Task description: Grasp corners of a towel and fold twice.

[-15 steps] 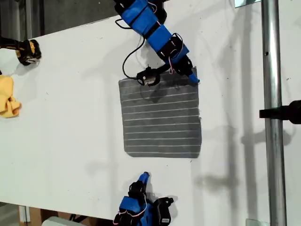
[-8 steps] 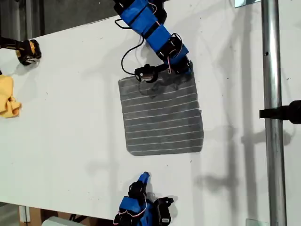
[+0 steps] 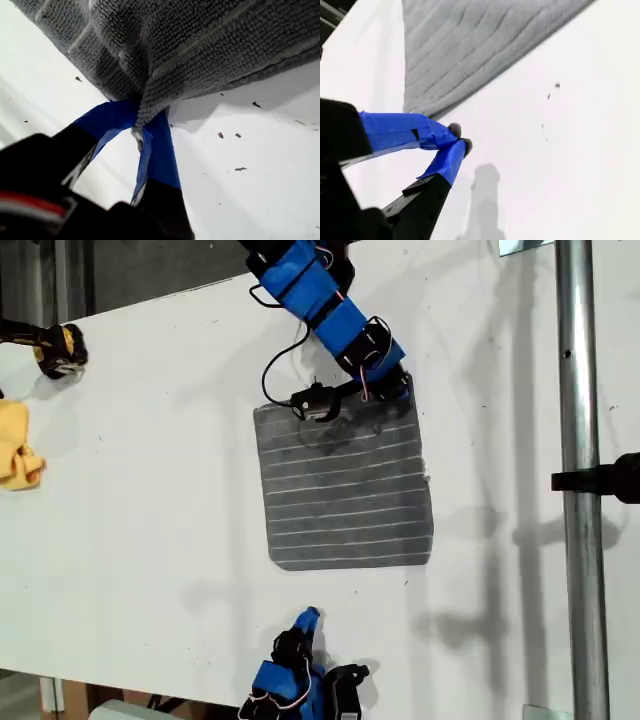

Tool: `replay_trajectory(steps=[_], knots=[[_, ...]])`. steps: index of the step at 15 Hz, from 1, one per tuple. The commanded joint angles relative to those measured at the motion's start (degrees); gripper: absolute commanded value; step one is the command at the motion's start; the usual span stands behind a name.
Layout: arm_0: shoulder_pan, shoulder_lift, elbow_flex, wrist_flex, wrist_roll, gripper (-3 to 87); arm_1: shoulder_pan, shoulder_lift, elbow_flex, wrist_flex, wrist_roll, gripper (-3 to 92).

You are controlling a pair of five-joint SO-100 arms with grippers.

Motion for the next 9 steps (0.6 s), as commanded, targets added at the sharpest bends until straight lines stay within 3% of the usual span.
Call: replay_trajectory(steps=[1, 3, 4, 6, 9], knots=[[7.29, -13.18, -18.37, 3.78, -8.53, -1.2, 0.97, -1.32, -1.85, -0.53, -1.49, -0.1], [13.62, -51.06, -43.77, 3.69, -7.38, -1.2, 2.29, -1.49, -2.72, -0.35, -3.6, -0.1], [14.41, -62.84, -52.38, 4.31, -7.91, -1.2, 2.9, -1.49, -3.08, -0.18, -4.39, -0.1], [14.33, -79.37, -61.61, -0.44, -4.39, -1.2, 3.43, -1.58, -3.87, 0.62, -5.27, -0.1], [17.75, -109.51, -89.56, 4.57, -1.23, -1.2, 3.08, -1.23, -5.54, 3.43, -5.54, -0.1]])
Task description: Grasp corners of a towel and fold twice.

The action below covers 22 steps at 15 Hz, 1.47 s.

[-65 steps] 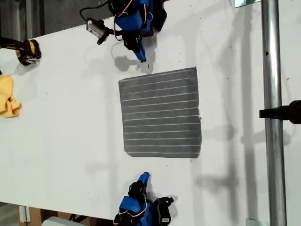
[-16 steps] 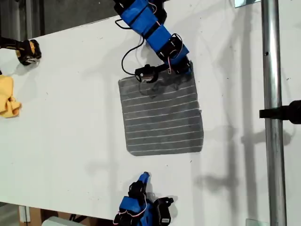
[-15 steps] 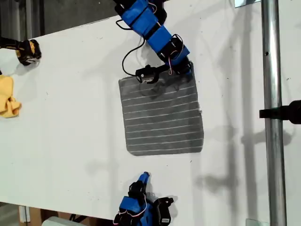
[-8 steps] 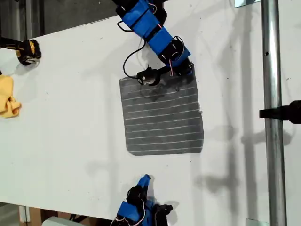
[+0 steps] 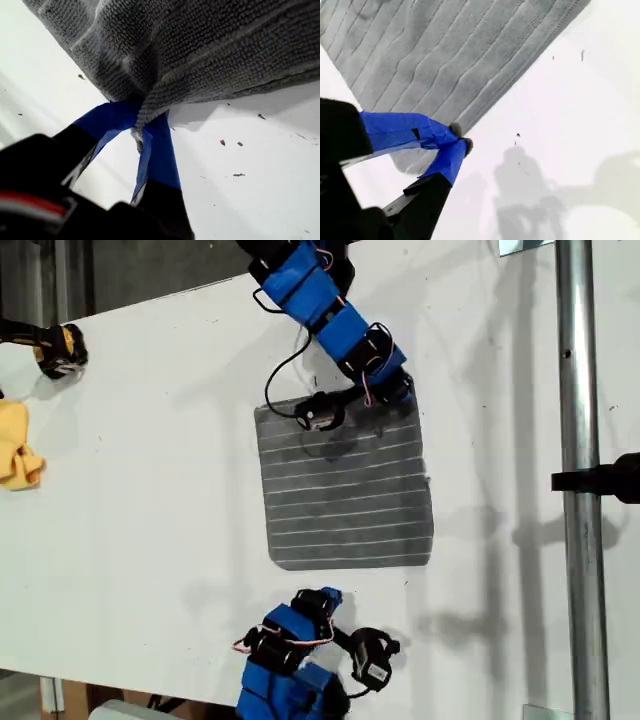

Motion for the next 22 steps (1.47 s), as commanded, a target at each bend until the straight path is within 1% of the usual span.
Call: replay_trajectory(steps=[1, 4, 5, 6, 7, 8, 10, 12, 13, 15, 16, 18, 19, 22], knots=[[2.99, -17.4, -21.27, 1.32, 1.67, -1.2, 0.44, 0.62, -1.76, 0.35, -0.44, -0.1], [7.12, -29.36, -36.74, 2.2, 3.34, -1.2, 0.44, 0.79, -1.67, 0.62, -0.7, -0.1], [8.17, -31.29, -38.32, 0.7, 4.39, -1.2, 0.53, 0.88, -1.67, 0.62, -0.97, -0.1], [9.14, -32.17, -39.02, -2.11, 5.36, -1.0, 0.62, 0.7, -1.67, 0.62, -1.14, -0.1], [10.2, -32.87, -39.02, -5.1, 7.03, 3.2, 0.79, 0.7, -1.58, 0.7, -1.41, -0.1], [11.25, -33.13, -38.76, -6.06, 6.06, 12.6, 0.97, 0.88, -1.58, 0.97, -1.67, -0.1], [13.18, -34.8, -39.11, -6.06, 3.6, 25.8, 0.97, 1.05, -1.58, 0.97, -1.76, -0.1], [12.57, -35.33, -38.67, -4.04, 5.98, 30.2, 0.97, 0.97, -1.58, 0.7, -1.76, -0.1], [12.04, -36.39, -38.14, -3.78, 6.59, 30.8, 1.05, 0.88, -1.67, 0.7, -1.76, -0.1], [11.6, -42.71, -39.73, -1.05, 6.94, 31.0, 0.79, 1.32, -1.67, 0.79, -1.49, -0.1], [11.6, -45.97, -39.9, -0.88, 7.29, 31.2, 0.62, 1.32, -1.67, 0.79, -1.32, -0.1], [11.34, -50.89, -42.1, -1.93, 7.38, 30.5, 0.44, 1.32, -1.67, 0.7, -1.05, -0.1], [11.34, -52.82, -42.8, -3.78, 7.38, 30.1, 0.26, 1.49, -1.76, 0.79, -0.88, -0.1], [11.43, -56.51, -46.76, -5.98, 7.12, 28.7, 0.35, 1.58, -1.85, 0.7, -0.7, -0.1]])
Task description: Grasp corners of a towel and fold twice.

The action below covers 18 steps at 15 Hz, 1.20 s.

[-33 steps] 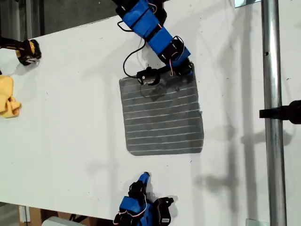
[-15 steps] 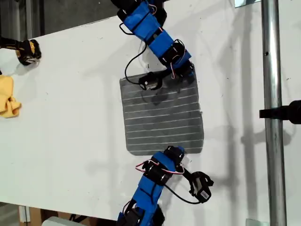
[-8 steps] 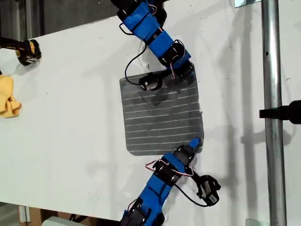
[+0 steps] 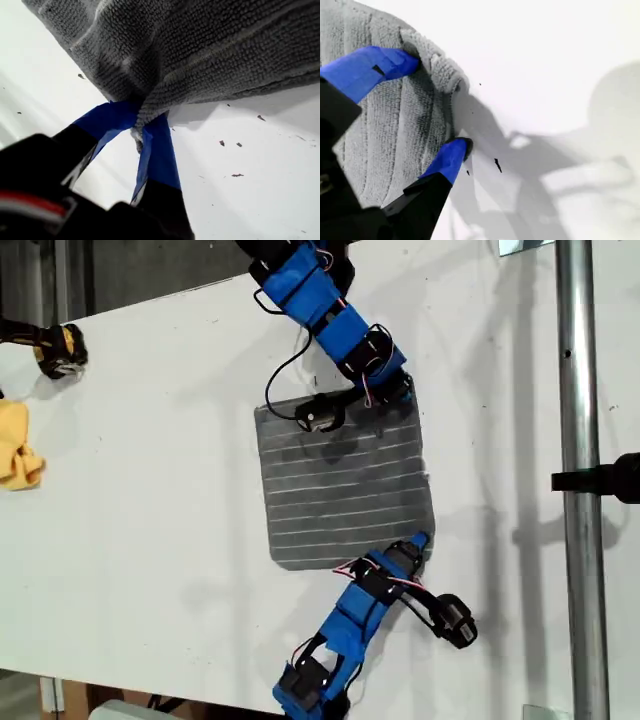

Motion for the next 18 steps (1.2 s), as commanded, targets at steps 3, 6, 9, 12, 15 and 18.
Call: replay_trajectory(steps=[3, 6, 9, 12, 15, 18], knots=[[-0.88, -0.97, -2.55, -3.69, 0.79, 9.4, 0.35, 0.79, -1.49, -0.26, 0.18, -0.1], [-2.55, -3.52, -1.76, -1.93, -4.31, -1.5, 0.0, 0.79, -1.49, -0.35, 0.26, -0.1], [-1.85, 1.58, -2.55, 4.57, -6.33, -1.5, 0.09, 2.11, -1.93, 0.79, 0.26, -0.1], [4.39, 14.33, -2.11, 12.13, -9.58, -1.5, -4.83, 3.43, -14.15, 12.48, 0.44, -0.1], [10.63, 18.46, -3.96, 11.25, -11.07, -1.5, -10.63, -3.96, -34.19, 25.22, 2.11, -0.1], [8.61, 20.04, -1.93, 12.48, -11.51, -1.5, -8.17, -5.36, -38.23, 30.5, 0.0, -0.1]])
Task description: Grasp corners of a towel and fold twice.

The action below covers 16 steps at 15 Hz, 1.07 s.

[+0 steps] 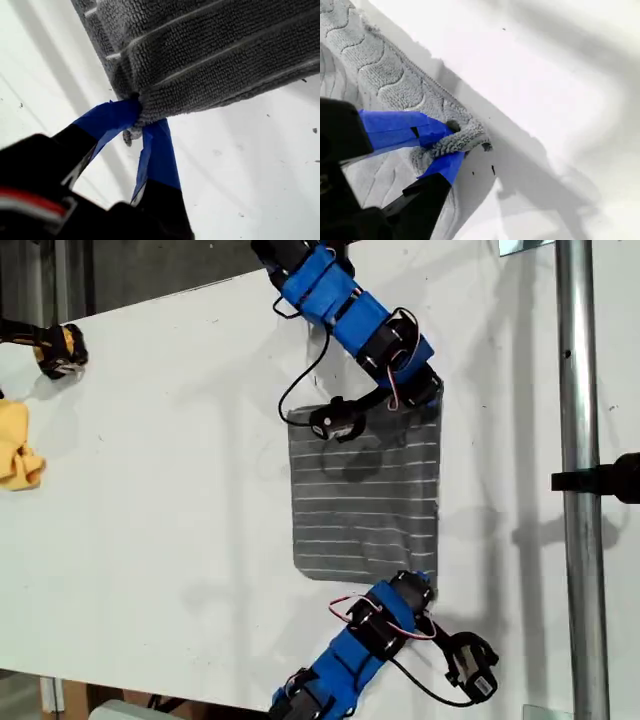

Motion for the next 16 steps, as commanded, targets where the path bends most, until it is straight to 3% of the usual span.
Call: replay_trajectory(steps=[1, 4, 10, 12, 16], knots=[[-3.78, 4.75, -0.18, 2.9, 1.14, -1.5, 4.13, 2.9, -2.02, 5.89, -2.9, -0.1], [-17.31, 12.13, 5.98, 4.66, 9.84, -1.5, 19.07, 12.22, 5.1, 8.61, -13.18, -0.1], [-45.26, 25.4, 24.96, 1.05, 30.41, -1.5, 48.96, 25.4, 16.61, 2.9, -36.65, -0.1], [-47.64, 25.66, 25.66, 0.88, 32.43, -1.5, 52.29, 26.98, 17.67, 2.02, -39.2, -0.1], [-40.78, 27.86, 34.63, -4.92, 25.66, -1.5, 43.95, 29.88, 25.4, -2.64, -33.57, -0.1]])
